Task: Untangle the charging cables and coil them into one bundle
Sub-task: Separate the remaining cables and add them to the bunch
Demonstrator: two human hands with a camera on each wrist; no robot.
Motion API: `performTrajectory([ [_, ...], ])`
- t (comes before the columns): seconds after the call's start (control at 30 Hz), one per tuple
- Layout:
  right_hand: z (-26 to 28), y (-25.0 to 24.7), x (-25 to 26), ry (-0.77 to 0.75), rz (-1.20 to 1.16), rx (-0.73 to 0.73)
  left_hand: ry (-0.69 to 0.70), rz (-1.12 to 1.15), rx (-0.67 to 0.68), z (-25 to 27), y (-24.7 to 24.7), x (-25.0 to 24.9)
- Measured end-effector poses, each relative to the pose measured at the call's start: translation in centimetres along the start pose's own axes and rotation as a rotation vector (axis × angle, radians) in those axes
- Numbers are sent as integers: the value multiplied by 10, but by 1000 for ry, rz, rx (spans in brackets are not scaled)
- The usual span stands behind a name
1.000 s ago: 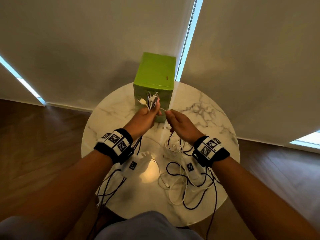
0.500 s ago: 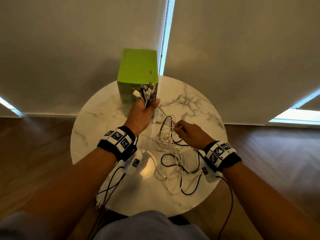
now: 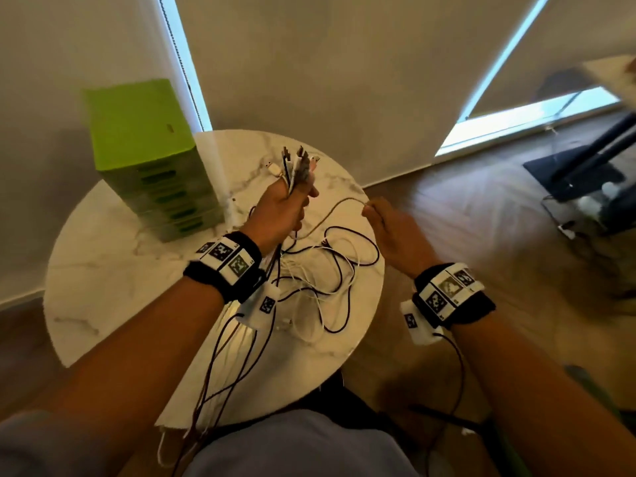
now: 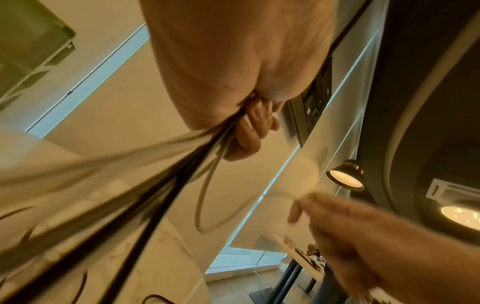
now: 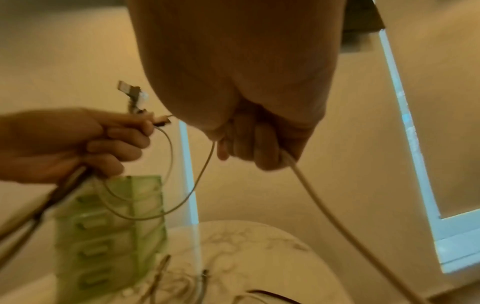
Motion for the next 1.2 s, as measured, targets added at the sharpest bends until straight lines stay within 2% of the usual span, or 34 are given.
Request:
performTrajectory([
  [0.1,25,-1,-32,129,49,107,-36,62,63,2,4,-4],
  [0.23,64,39,-85,324,89,395,-98,179,95,5,9,2],
  [0.33,76,68,-85,317,89,467,-140,282,104,7,12,11],
  [0.47,63,83,-11,86,-307,414,-166,306,91,12,15,22],
  [0.53,53,87,19,41,-487,379,-150,251,81,13,15,25],
  [0.7,36,70,44,-49,-533,127,-77,47,-46,5,-2,29],
  [0.77,30,60,38,-39,-550,-6,-64,-6,-102,5,-10,26],
  [0.87,27,57,8,125,-572,-121,-88,27,-155,6,-19,20],
  [0.93,29,65,-28,275,-477,-2,-92,94,-173,5,-24,18],
  [1.0,37,73,-57,417,-268,316,-96,196,-149,4,-28,17],
  [1.07,49,78,-69,495,-27,647,-119,287,-119,6,-29,17],
  [1.1,51,80,-68,507,49,721,-137,322,-103,8,-28,16],
  [1.13,50,79,-61,497,64,705,-149,349,-89,10,-28,15],
  [1.2,40,76,-38,372,-21,510,-154,369,-53,13,-24,14],
])
Point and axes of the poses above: each hand's wrist, its own z-axis away from the middle knuckle, its own y-axis out of the palm, x = y × z, the point moved 1 cm from there along -z, towards the middle knuckle, and after that the axes turned 5 degrees about -y, right-handed, at the moved point
